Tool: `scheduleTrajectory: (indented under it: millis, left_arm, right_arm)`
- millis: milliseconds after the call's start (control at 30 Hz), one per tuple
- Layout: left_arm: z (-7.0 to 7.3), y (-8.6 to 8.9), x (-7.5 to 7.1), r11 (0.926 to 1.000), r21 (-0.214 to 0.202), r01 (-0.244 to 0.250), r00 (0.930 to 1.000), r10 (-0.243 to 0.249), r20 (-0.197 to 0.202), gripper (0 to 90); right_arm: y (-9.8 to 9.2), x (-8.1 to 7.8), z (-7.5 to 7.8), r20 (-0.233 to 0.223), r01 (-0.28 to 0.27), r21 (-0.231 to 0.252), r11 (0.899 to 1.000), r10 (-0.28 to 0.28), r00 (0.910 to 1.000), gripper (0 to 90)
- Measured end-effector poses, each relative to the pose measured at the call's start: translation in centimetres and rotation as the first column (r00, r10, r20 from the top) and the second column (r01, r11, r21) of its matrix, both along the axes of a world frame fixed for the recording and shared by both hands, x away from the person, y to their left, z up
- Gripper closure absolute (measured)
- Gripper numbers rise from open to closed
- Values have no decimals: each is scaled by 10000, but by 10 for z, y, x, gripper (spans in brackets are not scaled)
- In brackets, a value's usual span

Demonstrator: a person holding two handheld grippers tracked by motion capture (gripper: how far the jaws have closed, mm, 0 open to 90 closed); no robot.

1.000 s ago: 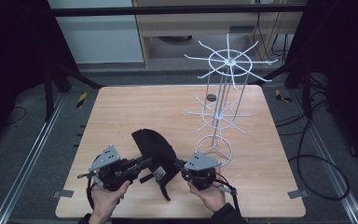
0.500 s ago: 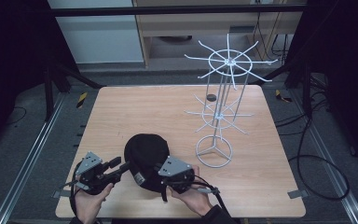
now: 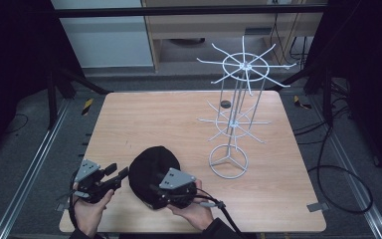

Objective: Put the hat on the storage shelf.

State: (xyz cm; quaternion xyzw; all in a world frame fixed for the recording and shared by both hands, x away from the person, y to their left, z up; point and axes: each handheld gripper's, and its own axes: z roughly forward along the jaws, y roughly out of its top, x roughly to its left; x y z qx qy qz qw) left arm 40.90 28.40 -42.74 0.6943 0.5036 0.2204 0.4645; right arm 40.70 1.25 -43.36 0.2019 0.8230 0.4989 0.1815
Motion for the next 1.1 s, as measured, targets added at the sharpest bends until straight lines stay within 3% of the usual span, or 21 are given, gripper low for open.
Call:
scheduleTrajectory:
  millis: [200,400,600,800,933,1100]
  left_arm:
    - [3,-8,0,9998,13,186,9998,-186,-29,459]
    - [7,-25,3,9980,337,537,9985,-532,-151,430]
    - [13,-47,8,9933,714,912,9957,-896,-249,408]
    - [16,-68,13,9881,1029,1140,9928,-1096,-475,400]
    - [13,-80,19,9861,1188,1157,9914,-1073,-750,400]
    - [7,-90,28,9831,1428,1149,9887,-993,-1122,398]
  right_arm:
    - [-55,0,5,-228,1104,284,9935,-1098,9937,502]
    - [-117,-4,-10,-386,2369,11,9715,-2367,9708,463]
    - [-169,-4,-21,-736,3510,134,9363,-3491,9342,406]
    - [-209,-5,-23,-653,4433,-8,8963,-4425,8944,380]
    - [-229,-3,-27,-756,4975,-116,8674,-4969,8645,375]
    - [-241,2,-33,-810,5354,-318,8440,-5361,8402,366]
